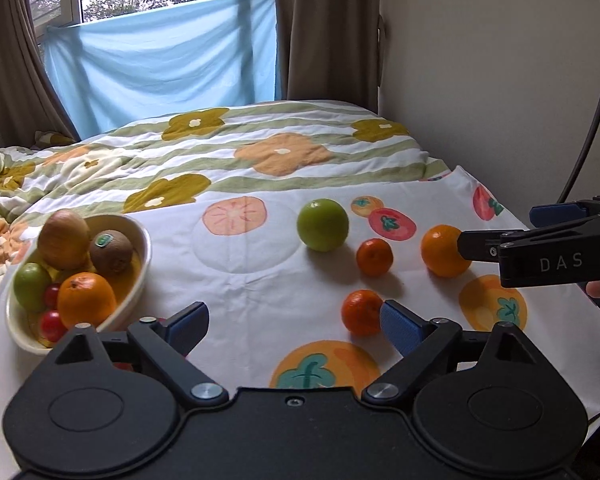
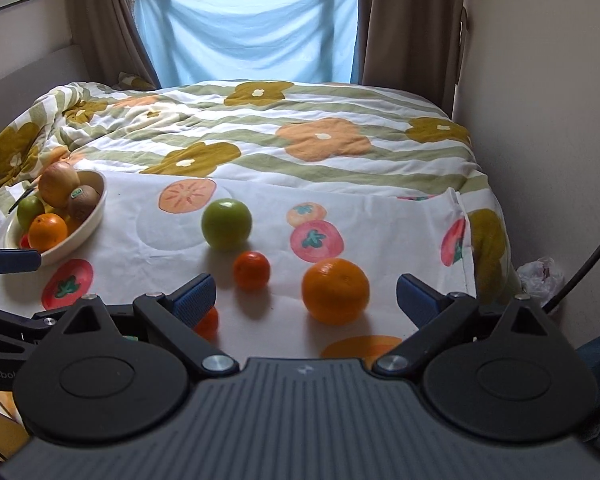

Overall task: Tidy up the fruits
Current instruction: 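Move both tools back toward the loose tangerine and large orange, then grasp a tangerine with the left tool while the right tool grasps the large orange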

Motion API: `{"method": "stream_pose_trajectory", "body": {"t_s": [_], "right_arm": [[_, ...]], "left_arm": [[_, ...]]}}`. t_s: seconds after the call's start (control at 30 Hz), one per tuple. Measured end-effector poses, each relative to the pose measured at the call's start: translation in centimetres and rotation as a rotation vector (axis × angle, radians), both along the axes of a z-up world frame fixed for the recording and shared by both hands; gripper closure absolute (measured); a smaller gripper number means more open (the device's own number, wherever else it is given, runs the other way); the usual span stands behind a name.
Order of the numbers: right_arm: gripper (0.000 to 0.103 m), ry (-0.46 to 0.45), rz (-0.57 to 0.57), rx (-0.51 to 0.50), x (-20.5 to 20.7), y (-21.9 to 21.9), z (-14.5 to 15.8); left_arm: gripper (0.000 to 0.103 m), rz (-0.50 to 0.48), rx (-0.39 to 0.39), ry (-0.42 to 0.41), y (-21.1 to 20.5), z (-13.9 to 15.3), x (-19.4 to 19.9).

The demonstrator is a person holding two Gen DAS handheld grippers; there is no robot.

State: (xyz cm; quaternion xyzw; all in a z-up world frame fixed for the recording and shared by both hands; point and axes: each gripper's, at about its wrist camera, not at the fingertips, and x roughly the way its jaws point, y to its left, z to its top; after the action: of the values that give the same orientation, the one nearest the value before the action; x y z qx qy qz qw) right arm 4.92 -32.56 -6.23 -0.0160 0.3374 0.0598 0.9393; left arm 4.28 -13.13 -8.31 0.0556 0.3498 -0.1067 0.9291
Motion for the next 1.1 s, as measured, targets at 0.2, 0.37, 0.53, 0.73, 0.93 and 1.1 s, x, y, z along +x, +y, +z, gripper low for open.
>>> {"method": "stream_pose_trajectory", "body": {"t_s": [0.2, 0.37, 0.53, 0.73, 0.93, 1.1], "right_arm": [[0.000, 0.011, 0.010, -0.006, 1.3, -1.8, -2.5], [0.000, 0.019, 0.043, -0.002, 2.2, -1.8, -4.1], [0.000, 0.037, 0.062, 0.001, 3.1, -1.5, -5.4], [0.006, 0.053, 0.059, -0.008, 4.2, -1.6, -6.3], [0.015, 0.066, 0.064, -0.010, 5.3, -1.5, -7.2], [0.021, 0.066, 0.062, -0.013, 5.8, -1.1, -7.5]], "left_arm": [[0.026, -0.053, 0.051, 0.035, -3.8, -3.2, 1.7], [0.042, -0.063, 0.073, 0.068, -5.0, -5.0, 3.1], [0.057, -0.079, 0.080, 0.093, -5.7, -6.2, 4.0], [0.062, -0.069, 0.067, 0.086, -5.9, -6.4, 4.1], [0.063, -0.066, 0.065, 0.086, -5.9, -6.3, 4.1], [0.063, -0.052, 0.067, 0.085, -5.6, -6.3, 4.2]]}}
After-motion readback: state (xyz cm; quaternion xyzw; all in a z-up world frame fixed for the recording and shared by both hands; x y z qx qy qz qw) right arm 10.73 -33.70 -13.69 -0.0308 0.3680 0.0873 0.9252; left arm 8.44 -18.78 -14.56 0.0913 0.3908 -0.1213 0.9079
